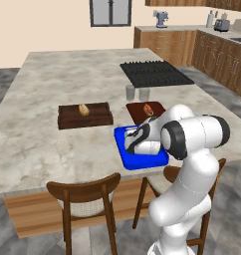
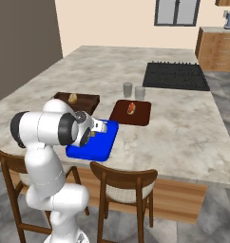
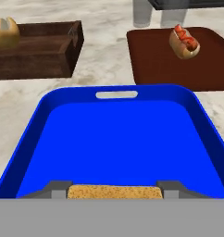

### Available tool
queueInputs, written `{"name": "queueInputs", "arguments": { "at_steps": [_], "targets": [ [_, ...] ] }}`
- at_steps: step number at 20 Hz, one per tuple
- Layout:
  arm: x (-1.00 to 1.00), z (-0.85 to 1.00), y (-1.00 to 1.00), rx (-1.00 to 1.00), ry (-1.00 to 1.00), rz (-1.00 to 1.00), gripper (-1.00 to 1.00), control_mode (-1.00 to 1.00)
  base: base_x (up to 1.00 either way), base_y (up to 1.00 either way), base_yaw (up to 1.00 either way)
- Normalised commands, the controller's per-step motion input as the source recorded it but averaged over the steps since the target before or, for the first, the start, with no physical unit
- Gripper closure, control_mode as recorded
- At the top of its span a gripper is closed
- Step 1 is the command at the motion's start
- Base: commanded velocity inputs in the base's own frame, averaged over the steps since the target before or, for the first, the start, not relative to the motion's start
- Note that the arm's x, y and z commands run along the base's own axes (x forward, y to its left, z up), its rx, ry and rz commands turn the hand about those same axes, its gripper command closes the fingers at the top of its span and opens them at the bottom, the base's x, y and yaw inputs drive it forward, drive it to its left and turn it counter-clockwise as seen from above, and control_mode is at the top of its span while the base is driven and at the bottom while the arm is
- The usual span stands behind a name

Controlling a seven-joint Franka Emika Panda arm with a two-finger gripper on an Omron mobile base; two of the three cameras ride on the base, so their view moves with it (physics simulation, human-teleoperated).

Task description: Take the cakes from the fridge and place them on the empty tray on the dining counter.

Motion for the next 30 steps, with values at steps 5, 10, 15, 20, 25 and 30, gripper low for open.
{"name": "queueInputs", "arguments": {
  "at_steps": [5,10,15,20,25,30],
  "targets": [
    [0.05,0.00,0.00,0.00,0.00,0.00,-1.00,-1.00,0.00,0.00,0.00],
    [0.08,0.11,-0.03,0.00,0.00,0.00,-1.00,-1.00,0.00,0.00,0.00],
    [-0.06,0.48,-0.18,0.00,0.02,0.00,-1.00,-1.00,0.00,0.00,0.00],
    [-0.65,0.62,-0.32,0.00,0.02,0.01,-1.00,-1.00,0.00,0.00,0.00],
    [-0.97,0.79,-0.30,0.00,0.05,0.02,-1.00,-1.00,0.00,0.00,0.00],
    [-1.00,0.90,-0.15,0.00,-0.02,0.02,-1.00,-1.00,0.00,0.00,0.00]
  ]
}}
